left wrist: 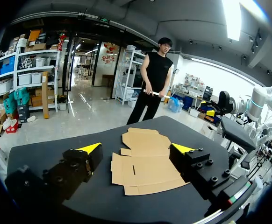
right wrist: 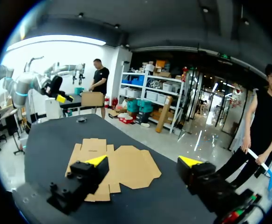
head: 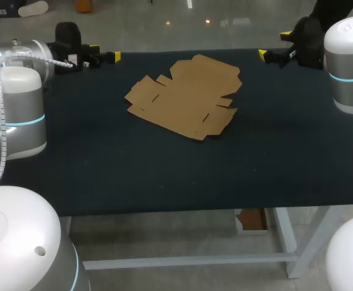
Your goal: Assemble the packaging by folding the flat box into shape, placing the metal phone stand inside, and closing the box properly
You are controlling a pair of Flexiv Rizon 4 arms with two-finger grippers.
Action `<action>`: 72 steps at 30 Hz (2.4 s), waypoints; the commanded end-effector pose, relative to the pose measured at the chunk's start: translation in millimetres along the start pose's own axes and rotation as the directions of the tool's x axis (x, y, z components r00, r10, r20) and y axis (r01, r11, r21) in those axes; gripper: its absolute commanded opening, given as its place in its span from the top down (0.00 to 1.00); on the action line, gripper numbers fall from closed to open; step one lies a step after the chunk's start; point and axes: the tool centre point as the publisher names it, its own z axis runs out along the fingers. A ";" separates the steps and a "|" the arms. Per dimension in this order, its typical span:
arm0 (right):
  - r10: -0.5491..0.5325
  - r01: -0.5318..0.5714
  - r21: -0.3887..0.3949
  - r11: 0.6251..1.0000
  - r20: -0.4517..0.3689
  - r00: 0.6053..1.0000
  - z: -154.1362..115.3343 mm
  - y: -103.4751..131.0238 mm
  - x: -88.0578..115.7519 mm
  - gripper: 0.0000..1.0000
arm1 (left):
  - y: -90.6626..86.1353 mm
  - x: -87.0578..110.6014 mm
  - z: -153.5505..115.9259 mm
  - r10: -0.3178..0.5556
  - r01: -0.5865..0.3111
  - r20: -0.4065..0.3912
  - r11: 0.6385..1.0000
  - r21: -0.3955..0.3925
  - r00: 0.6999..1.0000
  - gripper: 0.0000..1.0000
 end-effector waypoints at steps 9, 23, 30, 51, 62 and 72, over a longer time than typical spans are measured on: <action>0.201 -0.196 0.249 0.948 0.004 0.980 -8.9 -3.0 10.6 0.00 | -1.2 25.6 -17.0 -0.098 0.109 0.062 0.973 -0.203 0.993 0.00; 0.407 -0.392 0.509 0.766 0.087 0.909 -33.8 -25.2 33.2 0.00 | 23.1 30.5 -36.2 -0.355 0.397 0.180 0.795 -0.459 0.917 0.00; 0.465 -0.428 0.577 0.695 0.094 0.881 -49.6 -36.1 37.9 0.00 | 32.4 33.6 -44.6 -0.393 0.454 0.230 0.722 -0.522 0.890 0.00; 0.475 -0.410 0.605 0.683 0.059 0.878 -59.4 -39.3 39.7 0.00 | 32.2 36.7 -39.6 -0.369 0.448 0.257 0.681 -0.579 0.893 0.00; 0.637 -0.624 0.617 0.481 0.243 0.731 -59.2 -53.5 43.2 0.00 | 37.6 29.8 -32.8 -0.429 0.508 0.288 0.595 -0.623 0.856 0.00; 0.724 -0.726 0.600 0.336 0.328 0.607 -64.5 -66.7 69.3 0.00 | 55.4 34.7 -41.3 -0.485 0.568 0.324 0.529 -0.631 0.812 0.00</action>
